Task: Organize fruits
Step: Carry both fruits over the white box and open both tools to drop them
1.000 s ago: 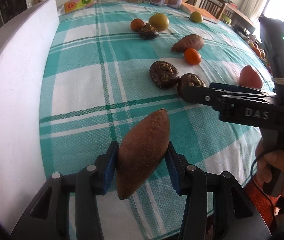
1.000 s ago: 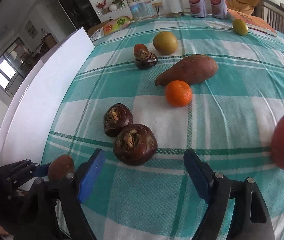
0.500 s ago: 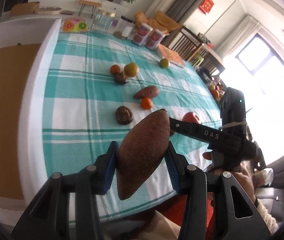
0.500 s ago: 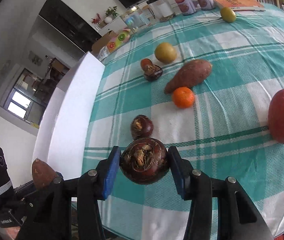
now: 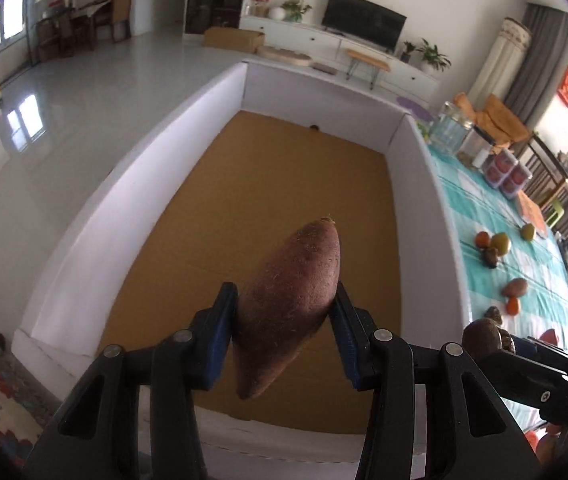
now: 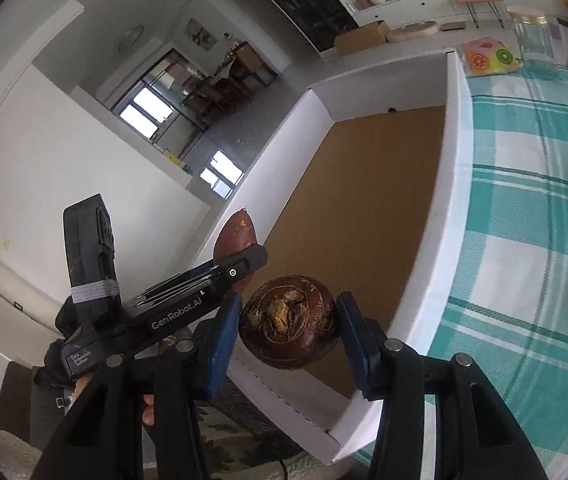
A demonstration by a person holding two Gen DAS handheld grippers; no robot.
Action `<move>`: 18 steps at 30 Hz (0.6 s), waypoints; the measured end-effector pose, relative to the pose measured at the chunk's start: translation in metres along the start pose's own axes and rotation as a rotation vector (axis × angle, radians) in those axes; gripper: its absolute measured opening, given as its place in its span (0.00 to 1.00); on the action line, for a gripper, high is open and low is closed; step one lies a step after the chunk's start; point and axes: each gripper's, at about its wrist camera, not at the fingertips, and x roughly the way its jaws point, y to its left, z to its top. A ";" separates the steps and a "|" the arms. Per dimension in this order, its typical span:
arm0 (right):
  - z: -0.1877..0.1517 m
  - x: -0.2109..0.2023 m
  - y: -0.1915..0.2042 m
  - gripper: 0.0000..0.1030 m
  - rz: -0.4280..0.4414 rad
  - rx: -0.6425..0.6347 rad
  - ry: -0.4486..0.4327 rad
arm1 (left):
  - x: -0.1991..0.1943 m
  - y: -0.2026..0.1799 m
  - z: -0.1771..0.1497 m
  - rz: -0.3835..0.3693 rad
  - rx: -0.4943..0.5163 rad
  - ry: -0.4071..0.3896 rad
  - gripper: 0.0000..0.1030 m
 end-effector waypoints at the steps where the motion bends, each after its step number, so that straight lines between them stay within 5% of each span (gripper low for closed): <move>1: 0.001 0.009 0.002 0.48 -0.015 -0.012 0.010 | 0.004 0.004 -0.002 0.020 -0.004 0.004 0.47; 6: 0.006 0.028 0.001 0.49 -0.059 -0.023 0.020 | 0.012 0.010 -0.008 0.056 -0.010 0.005 0.48; 8: 0.008 0.025 -0.001 0.57 -0.067 -0.013 0.007 | 0.011 0.005 -0.007 0.067 -0.002 -0.013 0.57; 10: 0.009 0.012 -0.008 0.73 -0.073 0.000 -0.024 | 0.008 0.001 -0.006 0.070 -0.001 -0.035 0.82; 14: 0.003 -0.025 -0.030 0.81 -0.128 0.018 -0.107 | -0.001 -0.016 -0.006 0.053 0.033 -0.072 0.82; 18: -0.029 -0.075 -0.077 0.93 -0.273 0.068 -0.183 | -0.020 -0.049 -0.008 -0.007 0.106 -0.124 0.83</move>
